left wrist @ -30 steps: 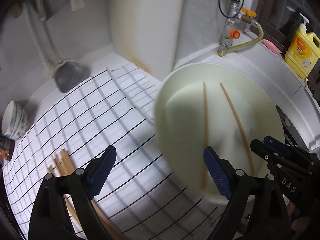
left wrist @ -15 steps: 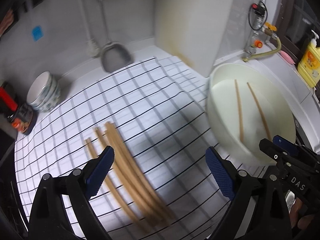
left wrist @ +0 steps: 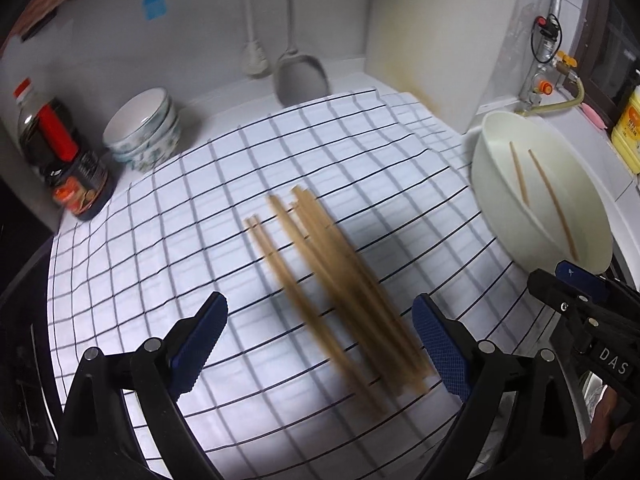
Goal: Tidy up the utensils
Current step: 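Move the right tool back over the chopsticks on the cloth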
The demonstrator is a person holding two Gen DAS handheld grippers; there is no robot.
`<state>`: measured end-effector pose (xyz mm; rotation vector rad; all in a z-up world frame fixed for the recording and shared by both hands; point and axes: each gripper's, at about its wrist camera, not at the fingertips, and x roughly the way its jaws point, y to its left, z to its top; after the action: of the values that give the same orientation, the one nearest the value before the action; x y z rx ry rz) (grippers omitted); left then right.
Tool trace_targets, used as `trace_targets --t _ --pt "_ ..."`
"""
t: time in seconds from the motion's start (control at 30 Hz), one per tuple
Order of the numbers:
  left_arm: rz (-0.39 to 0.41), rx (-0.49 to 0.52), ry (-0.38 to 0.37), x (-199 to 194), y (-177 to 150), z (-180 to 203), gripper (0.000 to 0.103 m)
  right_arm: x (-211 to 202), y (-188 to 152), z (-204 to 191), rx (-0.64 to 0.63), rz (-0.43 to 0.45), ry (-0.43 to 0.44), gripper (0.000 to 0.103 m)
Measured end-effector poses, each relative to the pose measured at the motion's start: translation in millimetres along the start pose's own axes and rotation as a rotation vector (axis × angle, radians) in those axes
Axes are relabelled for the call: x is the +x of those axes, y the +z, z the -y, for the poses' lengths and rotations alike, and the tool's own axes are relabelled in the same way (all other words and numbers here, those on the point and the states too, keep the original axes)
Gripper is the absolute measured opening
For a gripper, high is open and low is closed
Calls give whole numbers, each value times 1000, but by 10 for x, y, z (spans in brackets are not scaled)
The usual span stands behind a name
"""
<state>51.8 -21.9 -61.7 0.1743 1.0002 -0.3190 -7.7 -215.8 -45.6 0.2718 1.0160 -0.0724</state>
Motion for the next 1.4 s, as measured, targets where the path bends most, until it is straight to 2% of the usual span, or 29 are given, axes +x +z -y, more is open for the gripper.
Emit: trace_targets --t 0.3,0.6,0.83,0.97,1.4 --pt "-23 -75 63 98 -266 -232 92 211 -180 -128 -44 -39 53 52" --pt "-31 -218 143 243 -338 -224 92 537 -98 25 -140 -89 145 52" --pt "-58 -353 220 387 -437 -280 92 733 -58 -87 -263 -97 227 52" --pt "-60 -371 247 416 -489 -322 92 887 -13 -198 -301 -101 229 52" --pt "-63 -370 240 522 -571 -390 92 1069 -7 -434 -351 -87 188 52"
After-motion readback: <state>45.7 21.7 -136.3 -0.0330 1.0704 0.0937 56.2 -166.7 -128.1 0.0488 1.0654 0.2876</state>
